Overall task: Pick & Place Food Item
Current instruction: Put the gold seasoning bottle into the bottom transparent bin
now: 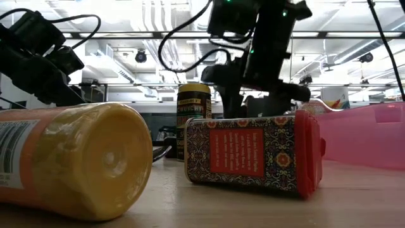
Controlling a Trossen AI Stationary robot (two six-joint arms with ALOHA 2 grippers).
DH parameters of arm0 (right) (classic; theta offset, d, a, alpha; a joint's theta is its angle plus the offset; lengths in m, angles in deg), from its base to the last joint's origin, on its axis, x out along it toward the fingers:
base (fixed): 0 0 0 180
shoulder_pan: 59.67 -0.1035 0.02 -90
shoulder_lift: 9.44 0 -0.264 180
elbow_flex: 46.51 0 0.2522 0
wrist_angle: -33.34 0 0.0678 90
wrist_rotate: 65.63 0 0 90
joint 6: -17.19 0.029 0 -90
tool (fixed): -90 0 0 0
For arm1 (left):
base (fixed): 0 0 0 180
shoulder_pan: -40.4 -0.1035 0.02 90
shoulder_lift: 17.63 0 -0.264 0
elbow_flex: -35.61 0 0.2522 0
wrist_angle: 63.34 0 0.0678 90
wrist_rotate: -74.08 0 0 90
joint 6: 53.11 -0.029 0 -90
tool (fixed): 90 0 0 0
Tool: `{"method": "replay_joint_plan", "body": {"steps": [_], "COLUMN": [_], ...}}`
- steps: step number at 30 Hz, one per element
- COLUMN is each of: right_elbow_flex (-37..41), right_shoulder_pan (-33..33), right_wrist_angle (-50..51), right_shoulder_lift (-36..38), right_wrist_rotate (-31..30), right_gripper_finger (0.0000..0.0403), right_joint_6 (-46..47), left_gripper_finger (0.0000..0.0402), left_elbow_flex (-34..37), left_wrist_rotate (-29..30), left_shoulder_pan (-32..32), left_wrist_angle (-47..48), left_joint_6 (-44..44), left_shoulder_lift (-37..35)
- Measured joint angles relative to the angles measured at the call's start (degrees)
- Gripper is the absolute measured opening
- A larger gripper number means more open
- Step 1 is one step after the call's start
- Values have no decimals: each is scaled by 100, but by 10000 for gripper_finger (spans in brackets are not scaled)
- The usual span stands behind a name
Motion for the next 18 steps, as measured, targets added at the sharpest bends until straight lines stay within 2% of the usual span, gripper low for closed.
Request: {"method": "replay_joint_plan", "body": {"steps": [6,18], "right_elbow_flex": [-4,-1], "right_shoulder_pan": [1,2], "right_wrist_angle": [-11,28], "right_shoulder_lift": [-135,-133], "right_wrist_rotate": [-13,21], "right_gripper_finger": [329,319], "right_joint_6": [308,314], "left_gripper_finger": [345,345], "left_elbow_flex": [0,0], "left_wrist_rotate": [0,0], "left_shoulder_pan": [0,0], "left_wrist_angle": [1,1], "left_joint_6": [0,0], "left_shoulder_lift": [12,12]}}
